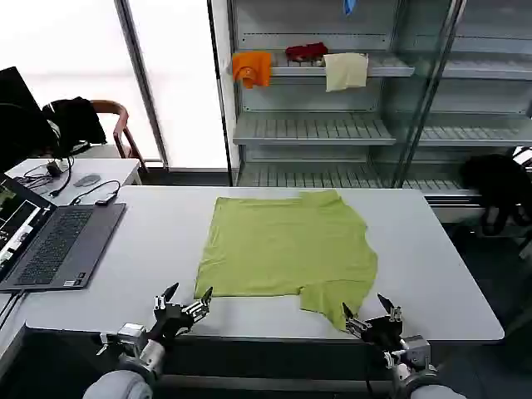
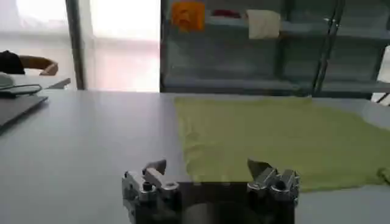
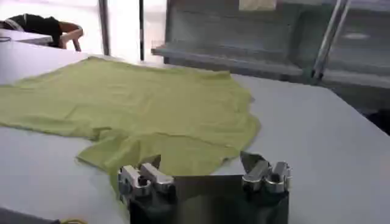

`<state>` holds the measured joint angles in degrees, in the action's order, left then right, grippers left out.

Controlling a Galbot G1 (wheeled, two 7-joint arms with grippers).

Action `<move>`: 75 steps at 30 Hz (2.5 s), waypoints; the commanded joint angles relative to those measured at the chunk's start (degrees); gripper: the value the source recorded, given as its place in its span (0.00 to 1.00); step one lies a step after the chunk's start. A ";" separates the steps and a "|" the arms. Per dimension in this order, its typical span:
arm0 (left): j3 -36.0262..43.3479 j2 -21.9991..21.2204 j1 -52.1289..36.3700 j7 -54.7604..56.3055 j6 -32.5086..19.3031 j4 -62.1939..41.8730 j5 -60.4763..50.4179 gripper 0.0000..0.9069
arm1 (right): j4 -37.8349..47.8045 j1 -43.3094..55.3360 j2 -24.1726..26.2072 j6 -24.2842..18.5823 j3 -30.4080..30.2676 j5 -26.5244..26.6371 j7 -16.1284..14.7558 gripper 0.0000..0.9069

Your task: Fold and organize the clothes.

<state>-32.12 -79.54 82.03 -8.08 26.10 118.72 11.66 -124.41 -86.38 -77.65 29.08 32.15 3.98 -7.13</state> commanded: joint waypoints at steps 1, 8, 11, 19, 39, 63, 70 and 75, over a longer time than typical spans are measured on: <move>1.83 0.06 0.66 0.41 -1.13 -1.25 -2.19 1.00 | 0.31 -0.09 -0.53 -0.28 -0.21 -1.06 -0.22 1.00; 2.24 -0.32 -0.35 1.27 -1.65 -3.36 -2.39 0.92 | 1.57 -0.36 -1.29 -0.53 -1.60 -3.49 -0.88 0.99; 2.23 -0.49 -0.82 1.45 -1.54 -3.87 -2.97 0.88 | 1.88 -0.45 -1.43 -0.61 -2.15 -4.43 -1.23 0.74; 2.38 -0.53 -1.58 1.44 -1.24 -5.30 -3.36 0.42 | 2.84 -0.33 -1.32 -1.31 -2.53 -4.69 -1.85 0.00; 3.44 -0.60 -2.97 1.91 -2.84 -6.28 -1.91 0.00 | 2.23 2.00 -2.43 -2.43 -2.47 -1.81 0.38 0.00; 4.56 -0.72 -16.49 3.12 2.18 -9.67 2.09 0.00 | 16.99 26.56 -6.65 1.35 -3.51 -1.28 3.91 0.00; 4.79 -1.61 -20.01 4.48 2.63 -13.46 2.16 0.00 | 21.34 30.87 -6.39 1.86 -3.31 -1.34 4.42 0.00; 4.70 -1.91 -22.26 4.82 2.76 -16.16 1.99 0.00 | 23.63 32.42 -6.55 1.77 -3.37 -1.68 4.67 0.00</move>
<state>-27.57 -81.29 63.58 -3.84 28.35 106.23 13.41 -105.33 -58.57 -84.06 30.58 28.80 2.35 -2.78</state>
